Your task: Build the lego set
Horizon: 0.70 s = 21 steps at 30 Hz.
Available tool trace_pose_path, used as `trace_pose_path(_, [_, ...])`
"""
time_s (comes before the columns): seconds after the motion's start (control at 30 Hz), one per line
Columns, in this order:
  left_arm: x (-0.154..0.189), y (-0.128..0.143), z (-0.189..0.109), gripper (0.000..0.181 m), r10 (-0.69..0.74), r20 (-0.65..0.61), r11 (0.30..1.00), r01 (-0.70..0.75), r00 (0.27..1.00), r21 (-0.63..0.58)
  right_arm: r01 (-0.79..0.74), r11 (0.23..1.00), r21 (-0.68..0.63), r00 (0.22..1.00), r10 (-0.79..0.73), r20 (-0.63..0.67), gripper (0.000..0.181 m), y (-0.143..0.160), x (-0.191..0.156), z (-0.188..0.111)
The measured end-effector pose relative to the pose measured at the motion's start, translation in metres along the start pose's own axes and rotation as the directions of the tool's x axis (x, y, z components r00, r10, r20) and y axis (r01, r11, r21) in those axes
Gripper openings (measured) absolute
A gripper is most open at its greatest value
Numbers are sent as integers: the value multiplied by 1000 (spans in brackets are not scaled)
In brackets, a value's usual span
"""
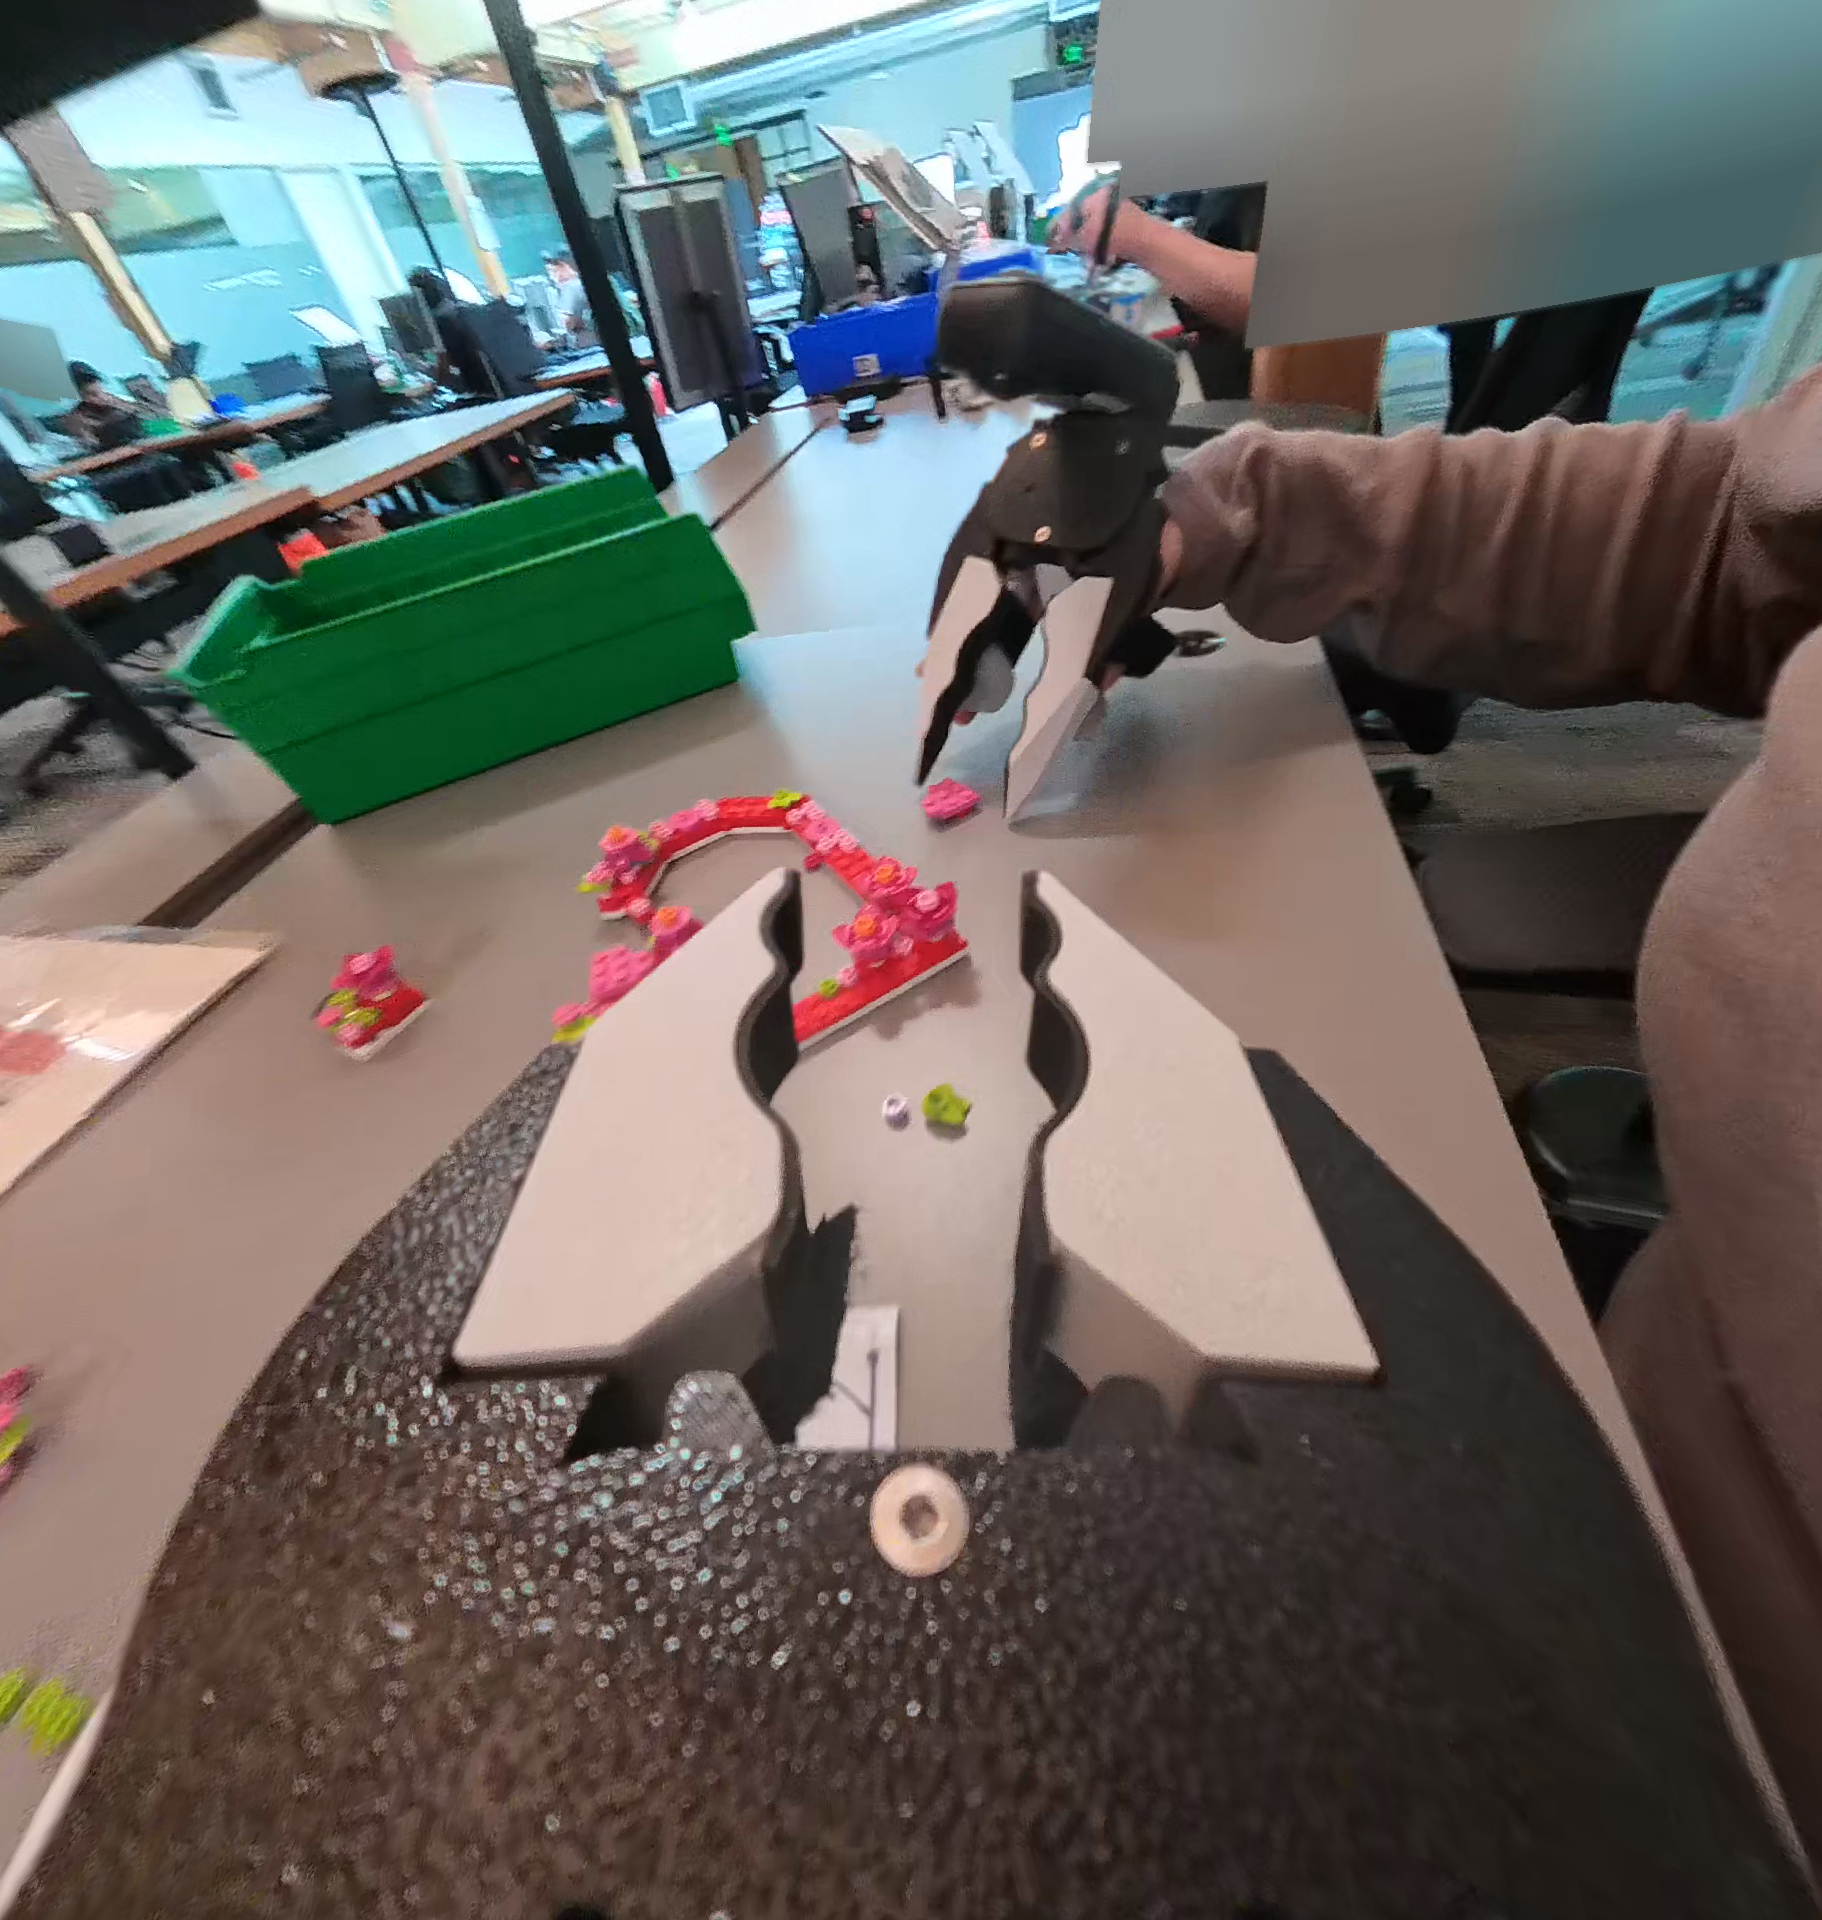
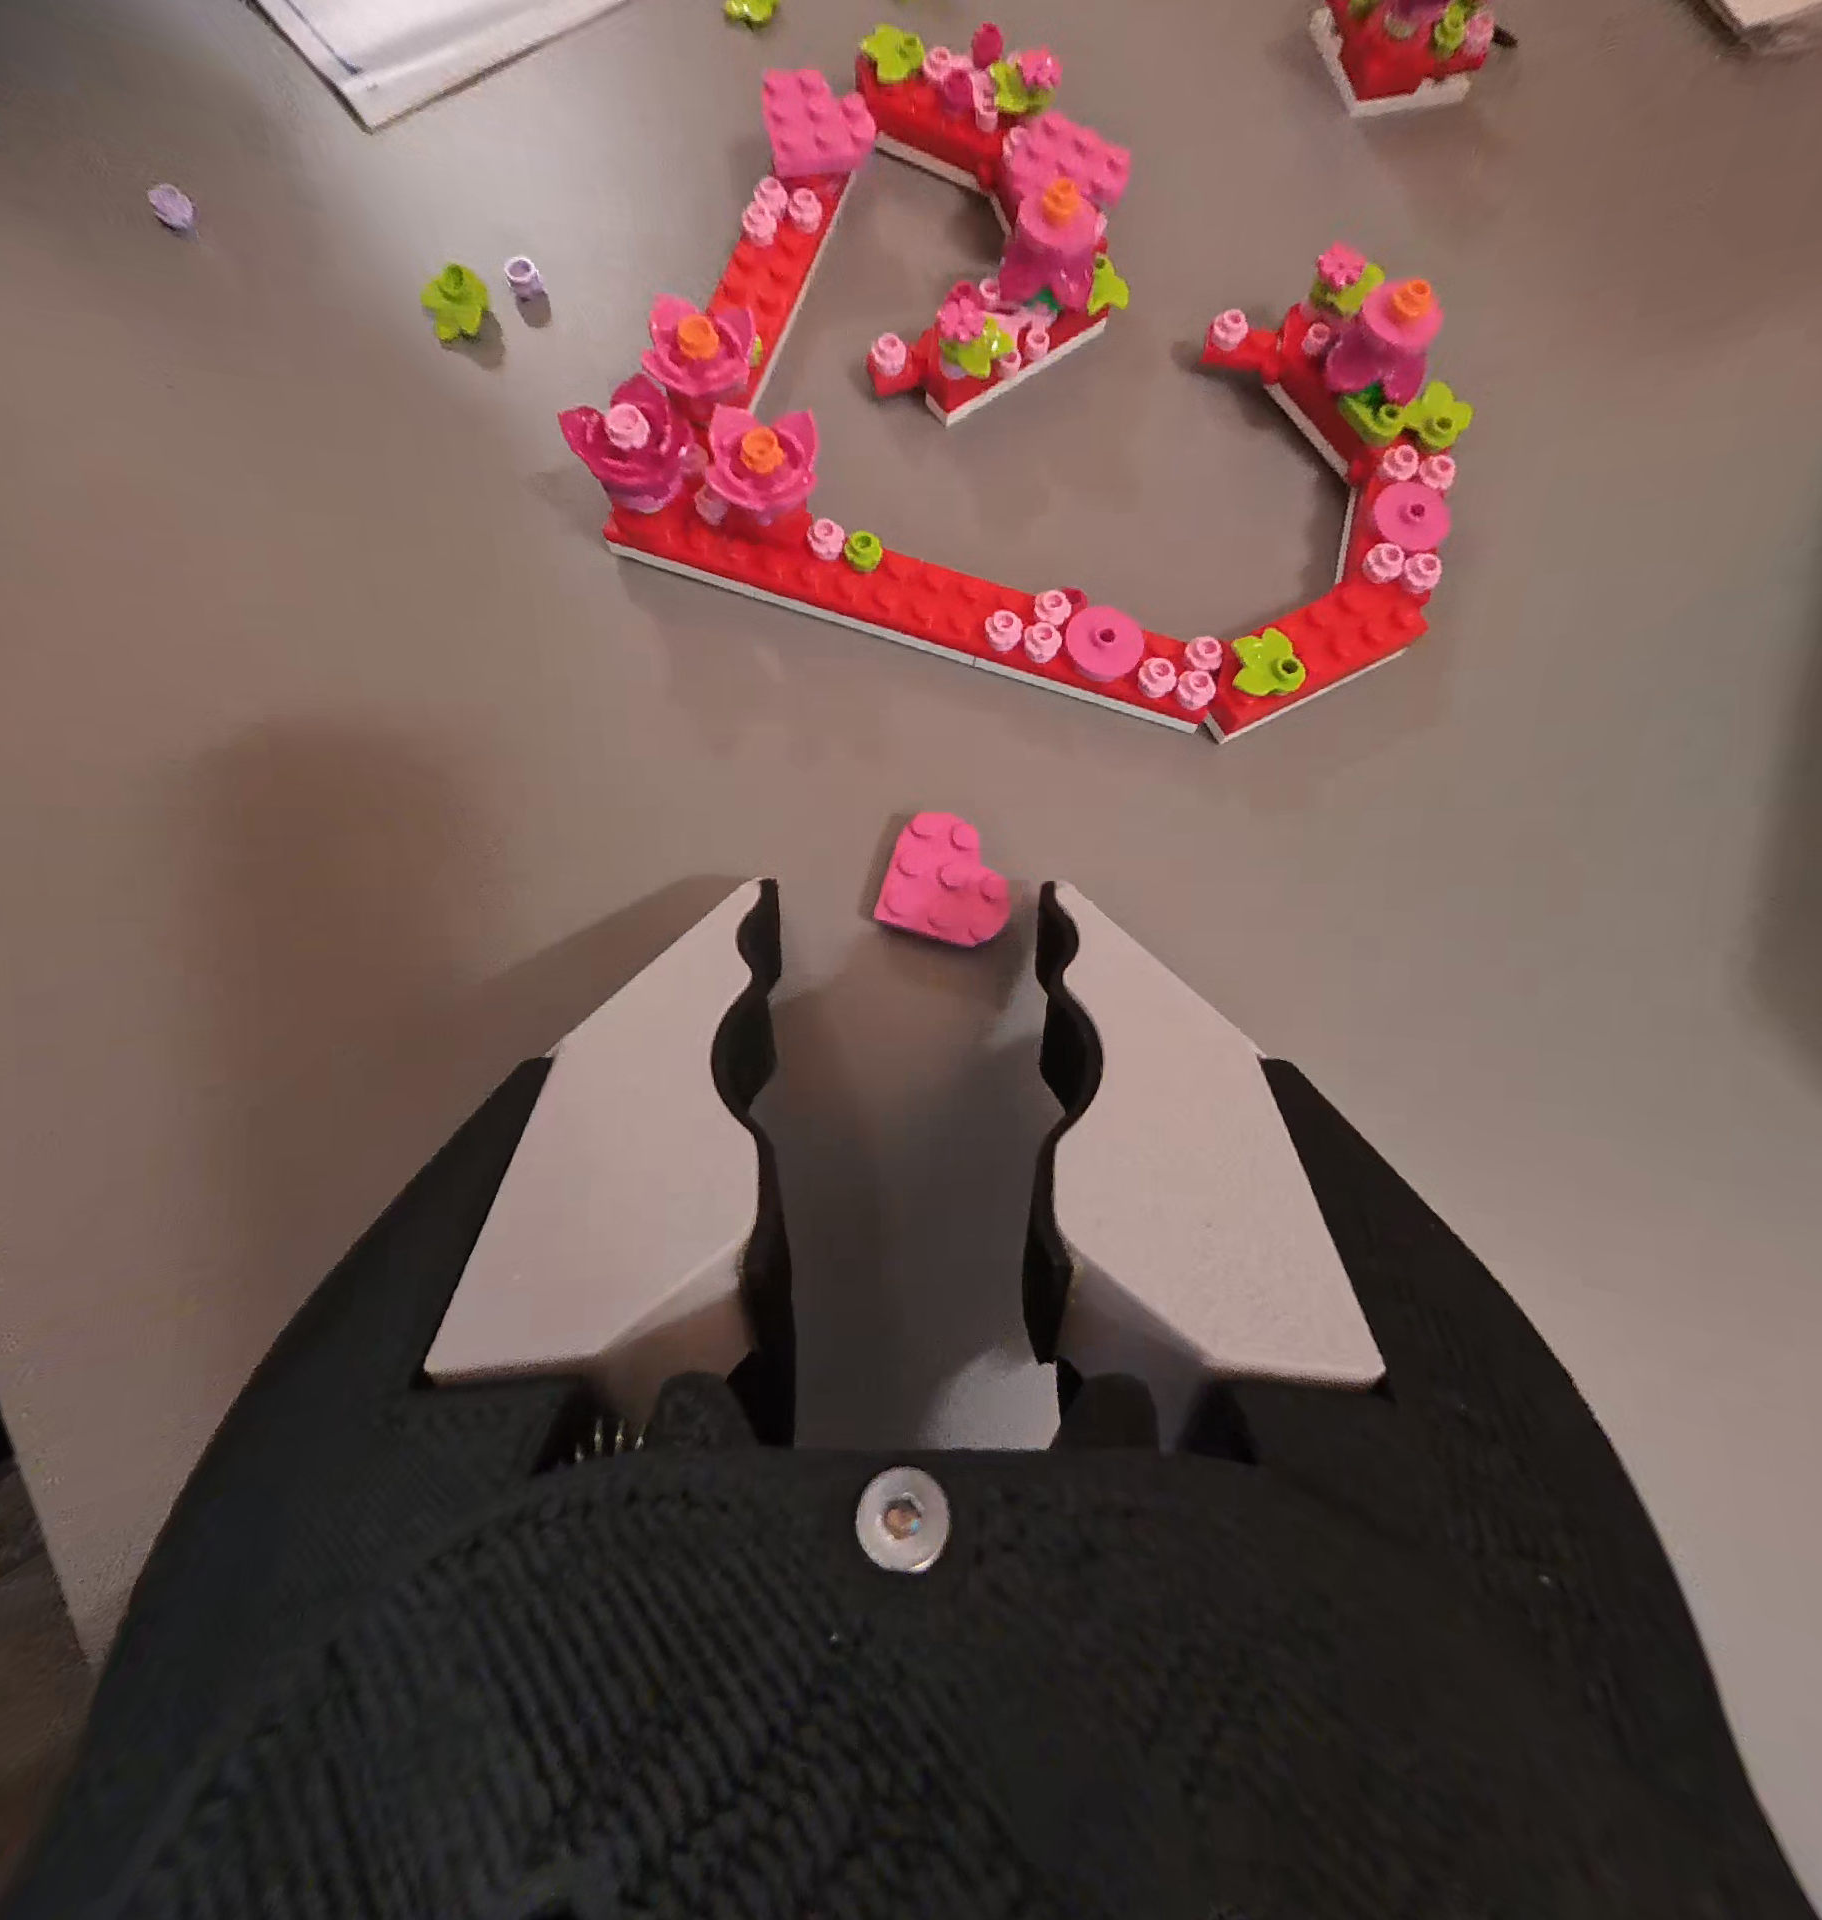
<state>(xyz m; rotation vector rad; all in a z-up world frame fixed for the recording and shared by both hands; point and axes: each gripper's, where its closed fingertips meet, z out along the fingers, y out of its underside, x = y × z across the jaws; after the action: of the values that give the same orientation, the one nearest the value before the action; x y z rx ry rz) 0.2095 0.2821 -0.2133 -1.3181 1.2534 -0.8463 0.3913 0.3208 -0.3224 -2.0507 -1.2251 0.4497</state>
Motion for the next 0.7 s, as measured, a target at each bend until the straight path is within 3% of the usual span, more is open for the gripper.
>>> trace_pose_path(0.13, [8,0,39,49,-12,-59,999,10,998,-38,26,1000,-1,1000,-26,7,49,-5,5,-3])
trace_pose_path(0.27, [9,-7,48,49,-14,-39,1000,14,999,-13,243,970,-8,969,-242,58,52,-33,8,5])
trace_pose_path(0.37, [3,-10,39,47,-26,13,1000,26,1000,9,468,876,-115,878,-447,170,54,-38,8,25])
trace_pose_path(0.43, [-1,-11,28,47,-47,55,999,45,997,25,544,823,-161,831,-503,235,46,-38,13,38])
trace_pose_path(0.7, [-12,-2,-19,46,-127,269,991,113,955,68,550,799,-243,806,-432,404,22,-41,16,50])
